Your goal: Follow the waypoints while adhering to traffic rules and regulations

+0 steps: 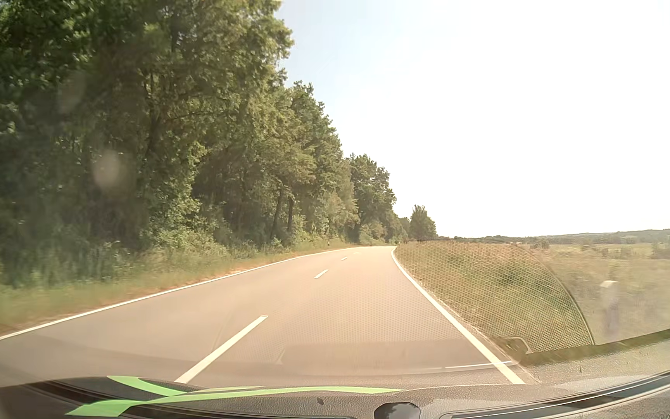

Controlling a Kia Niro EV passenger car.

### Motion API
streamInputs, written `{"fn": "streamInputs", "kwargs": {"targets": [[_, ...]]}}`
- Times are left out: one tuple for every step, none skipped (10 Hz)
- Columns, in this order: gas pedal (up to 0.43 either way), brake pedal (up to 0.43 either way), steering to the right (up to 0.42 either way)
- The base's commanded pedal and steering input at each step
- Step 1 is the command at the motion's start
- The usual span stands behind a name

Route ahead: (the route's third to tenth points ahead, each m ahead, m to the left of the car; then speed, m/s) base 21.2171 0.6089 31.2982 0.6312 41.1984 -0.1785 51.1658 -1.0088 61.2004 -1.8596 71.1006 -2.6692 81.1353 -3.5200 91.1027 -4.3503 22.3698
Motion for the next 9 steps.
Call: {"fn": "streamInputs", "kwargs": {"targets": [[0.280,0.000,0.005],[0.287,0.000,0.005],[0.287,0.000,0.005],[0.287,0.000,0.005],[0.268,0.000,0.005],[0.248,0.000,0.005],[0.240,0.000,0.005],[0.240,0.000,0.005],[0.248,0.000,0.005]]}}
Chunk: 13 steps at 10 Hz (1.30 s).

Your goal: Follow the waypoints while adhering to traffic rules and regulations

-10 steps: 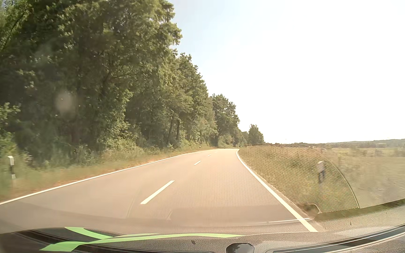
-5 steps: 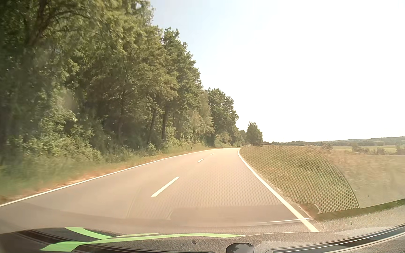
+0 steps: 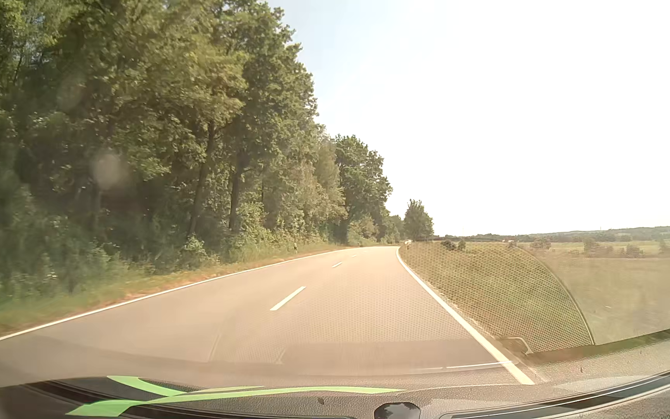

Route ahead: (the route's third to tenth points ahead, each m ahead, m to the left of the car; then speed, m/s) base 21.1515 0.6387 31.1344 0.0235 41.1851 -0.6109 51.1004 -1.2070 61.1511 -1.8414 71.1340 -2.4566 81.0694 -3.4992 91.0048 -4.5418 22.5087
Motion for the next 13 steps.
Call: {"fn": "streamInputs", "kwargs": {"targets": [[0.260,0.000,0.005],[0.268,0.000,0.006],[0.268,0.000,0.006],[0.268,0.000,0.006],[0.240,0.000,0.006],[0.189,0.000,0.006],[0.189,0.000,0.006],[0.189,0.000,0.006],[0.189,0.000,0.006],[0.177,0.000,0.006],[0.177,0.000,0.006],[0.177,0.000,0.007],[0.189,0.000,0.007]]}}
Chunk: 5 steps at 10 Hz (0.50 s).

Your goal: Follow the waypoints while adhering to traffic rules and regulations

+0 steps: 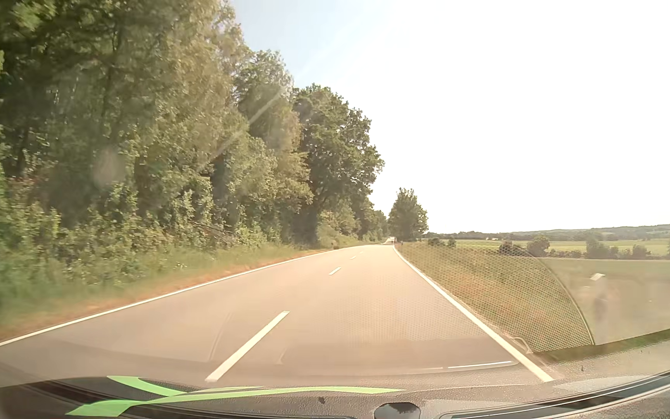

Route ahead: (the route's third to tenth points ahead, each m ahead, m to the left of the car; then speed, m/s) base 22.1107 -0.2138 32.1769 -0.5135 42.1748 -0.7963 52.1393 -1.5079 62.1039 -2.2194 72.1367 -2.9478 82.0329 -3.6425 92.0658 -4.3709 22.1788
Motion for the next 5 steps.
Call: {"fn": "streamInputs", "kwargs": {"targets": [[0.189,0.000,0.007],[0.189,0.000,0.007],[0.189,0.000,0.007],[0.209,0.000,0.007],[0.220,0.000,0.007]]}}
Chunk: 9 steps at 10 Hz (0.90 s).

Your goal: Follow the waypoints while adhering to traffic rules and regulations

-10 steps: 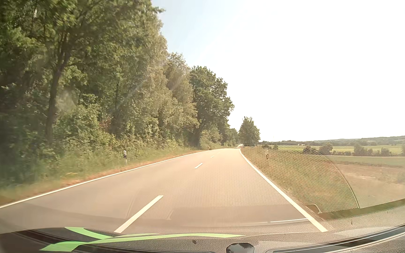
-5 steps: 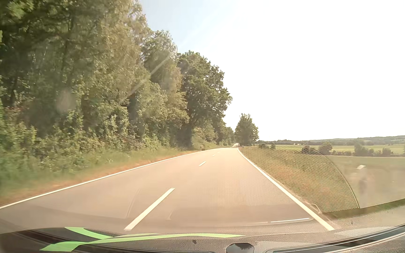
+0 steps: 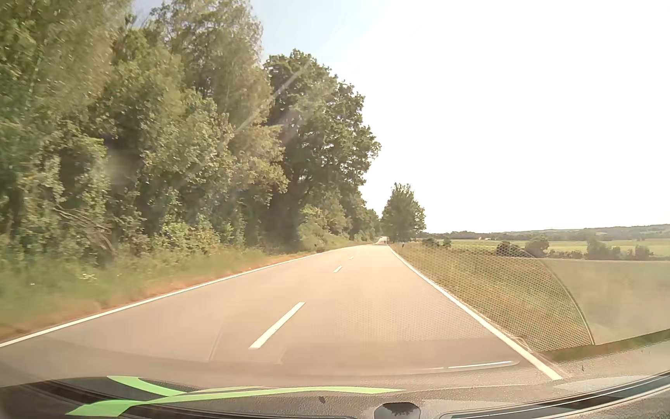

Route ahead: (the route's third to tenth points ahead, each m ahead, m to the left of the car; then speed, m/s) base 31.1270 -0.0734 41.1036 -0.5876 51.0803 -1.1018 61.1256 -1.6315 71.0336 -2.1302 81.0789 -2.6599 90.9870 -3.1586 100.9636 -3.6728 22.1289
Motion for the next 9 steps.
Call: {"fn": "streamInputs", "kwargs": {"targets": [[0.228,0.000,0.007],[0.228,0.000,0.007],[0.228,0.000,0.007],[0.220,0.000,0.007],[0.189,0.000,0.007],[0.189,0.000,0.007],[0.189,0.000,0.007],[0.189,0.000,0.006],[0.189,0.000,0.005]]}}
